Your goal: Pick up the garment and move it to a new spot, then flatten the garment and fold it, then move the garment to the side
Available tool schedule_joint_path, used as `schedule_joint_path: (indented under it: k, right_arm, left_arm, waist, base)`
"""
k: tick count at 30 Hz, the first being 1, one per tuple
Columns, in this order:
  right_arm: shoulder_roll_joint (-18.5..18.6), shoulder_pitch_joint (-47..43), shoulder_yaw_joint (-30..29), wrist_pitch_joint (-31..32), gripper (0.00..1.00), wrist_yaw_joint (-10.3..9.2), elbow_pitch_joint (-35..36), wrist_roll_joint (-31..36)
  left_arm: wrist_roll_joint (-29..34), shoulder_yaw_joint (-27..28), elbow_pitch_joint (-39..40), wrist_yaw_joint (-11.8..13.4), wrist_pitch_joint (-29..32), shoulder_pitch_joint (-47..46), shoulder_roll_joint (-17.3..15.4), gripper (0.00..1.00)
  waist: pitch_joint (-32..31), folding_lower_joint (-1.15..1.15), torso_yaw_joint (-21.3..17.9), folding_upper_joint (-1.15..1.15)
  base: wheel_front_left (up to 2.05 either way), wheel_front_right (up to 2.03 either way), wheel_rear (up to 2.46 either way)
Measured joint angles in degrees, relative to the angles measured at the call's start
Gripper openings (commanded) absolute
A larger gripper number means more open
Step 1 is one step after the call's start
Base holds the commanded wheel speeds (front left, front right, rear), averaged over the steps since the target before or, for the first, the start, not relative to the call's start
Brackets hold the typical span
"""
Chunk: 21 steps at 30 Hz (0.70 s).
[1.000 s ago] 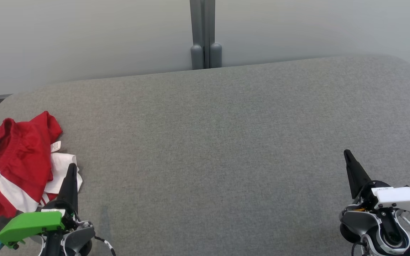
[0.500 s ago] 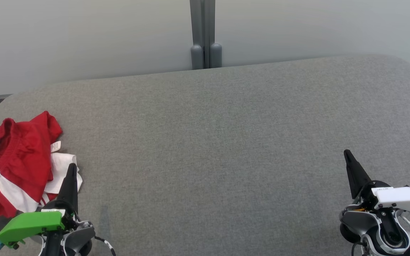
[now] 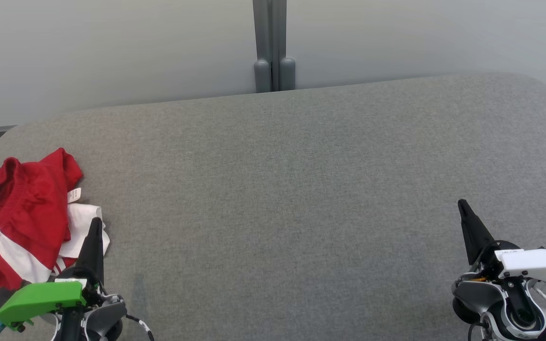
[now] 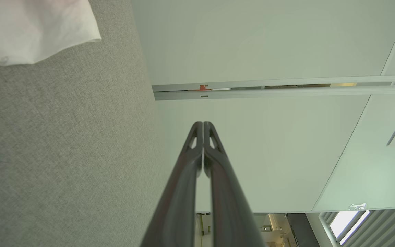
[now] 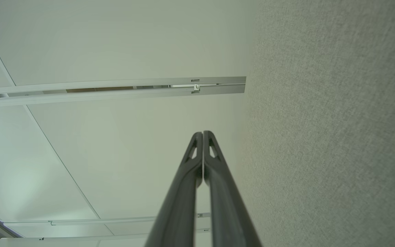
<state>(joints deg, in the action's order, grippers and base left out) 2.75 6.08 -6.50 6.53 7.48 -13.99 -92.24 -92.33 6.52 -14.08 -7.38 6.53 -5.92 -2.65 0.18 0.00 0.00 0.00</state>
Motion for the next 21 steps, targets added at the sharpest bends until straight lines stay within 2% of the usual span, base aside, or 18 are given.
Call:
schedule_joint_path:
  k: [1, 2, 7, 14, 21]
  right_arm:
    - [0.00, 0.00, 0.00, 0.00, 0.00, 0.00, 0.00, 0.00]
    - [-0.07, -0.09, 0.01, -0.01, 1.00, 0.00, -0.22, 0.04]
    - [-0.64, -2.37, 0.25, -0.16, 1.00, -0.02, -2.50, 0.05]
    - [-0.66, -2.62, 1.36, -2.13, 1.00, -0.02, -2.20, 0.68]
    - [-0.64, -3.10, 1.59, -4.01, 1.00, -0.02, -1.51, 3.47]
  left_arm:
    - [0.00, 0.00, 0.00, 0.00, 0.01, 0.00, 0.00, 0.00]
    - [0.00, -0.03, -0.25, 0.01, -0.04, 0.08, 0.07, 1.00]
    - [0.01, -0.56, -2.64, 0.16, -0.15, 2.12, 0.45, 1.00]
    - [0.69, -2.32, -2.35, 0.16, -2.19, 2.40, 0.47, 1.00]
    - [5.58, -3.28, -0.64, 0.92, -4.12, 2.42, 0.46, 1.00]
  waist:
    - [0.00, 0.00, 0.00, 0.00]
    - [0.00, 0.00, 0.00, 0.00]
    - [0.00, 0.00, 0.00, 0.00]
    - [0.02, 0.00, -0.02, 0.00]
    - [0.03, 0.00, -0.02, 0.00]
  base:
    - [0.00, 0.00, 0.00]
    - [0.00, 0.00, 0.00]
    - [0.00, 0.00, 0.00]
    - [0.00, 0.00, 0.00]
    - [0.00, 0.00, 0.00]
